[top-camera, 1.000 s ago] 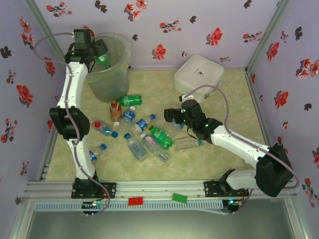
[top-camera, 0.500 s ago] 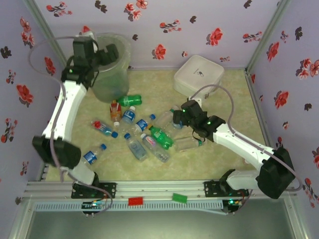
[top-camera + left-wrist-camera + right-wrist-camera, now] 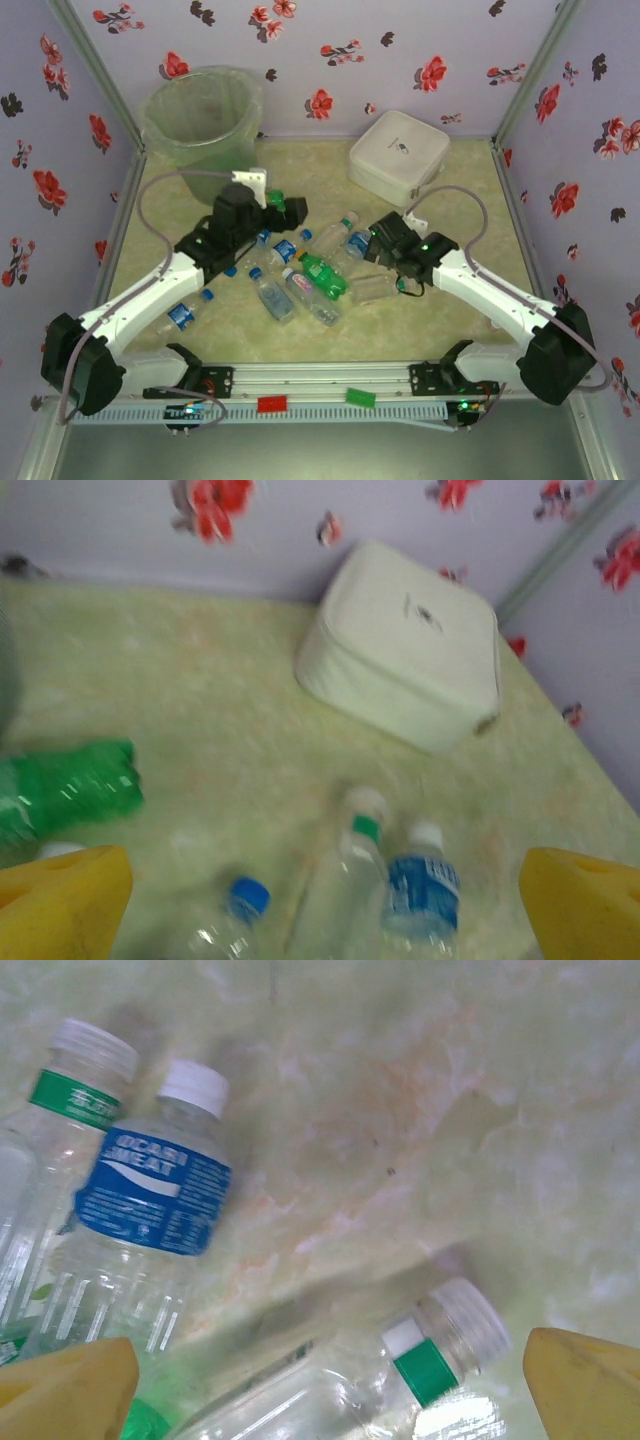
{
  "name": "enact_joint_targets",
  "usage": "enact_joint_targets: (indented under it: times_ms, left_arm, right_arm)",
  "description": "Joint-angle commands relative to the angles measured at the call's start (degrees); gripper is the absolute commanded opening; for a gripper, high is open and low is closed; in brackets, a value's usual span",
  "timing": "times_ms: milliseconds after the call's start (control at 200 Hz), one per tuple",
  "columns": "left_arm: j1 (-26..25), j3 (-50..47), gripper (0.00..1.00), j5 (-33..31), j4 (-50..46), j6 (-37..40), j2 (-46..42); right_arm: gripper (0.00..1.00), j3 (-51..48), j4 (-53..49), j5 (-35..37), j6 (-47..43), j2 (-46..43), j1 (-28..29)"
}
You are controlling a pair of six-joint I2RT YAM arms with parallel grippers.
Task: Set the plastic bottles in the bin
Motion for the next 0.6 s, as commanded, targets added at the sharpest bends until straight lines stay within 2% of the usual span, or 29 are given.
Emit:
enact_joint_targets:
  times_ms: [0,170,345,515,595]
  left_arm:
    - [-4.2,-2.2,1.00,-0.2,7.0,-3.4,0.5]
    - [-7.2,-6.4,1.00,-0.2,9.1,-6.8,3.9]
    - [-7.6,-8.8,1.00,-1.0,9.3,-7.7,5.7]
    - [-7.6,-7.8,1.00,-1.3,9.2,-7.6,7.3]
    - [-7.6,-7.8,1.00,-1.7,9.7,-7.6,7.2]
  right_arm:
    - [0.99,-4.6,-0.3,-5.9,9.7,-1.5,-3.4]
    - [0.89,-13.3,8.7,-9.8,16.7,-4.4,-8.7]
    - [0.81,-21.6,19.9,-11.7,26.4,-5.9,-10.3]
    - [0.74,-23.0,25.7,-13.2,28.6,-1.6,-10.7]
    - [0.66,-22.8,27.7,-13.8,28.8,1.3,-10.7]
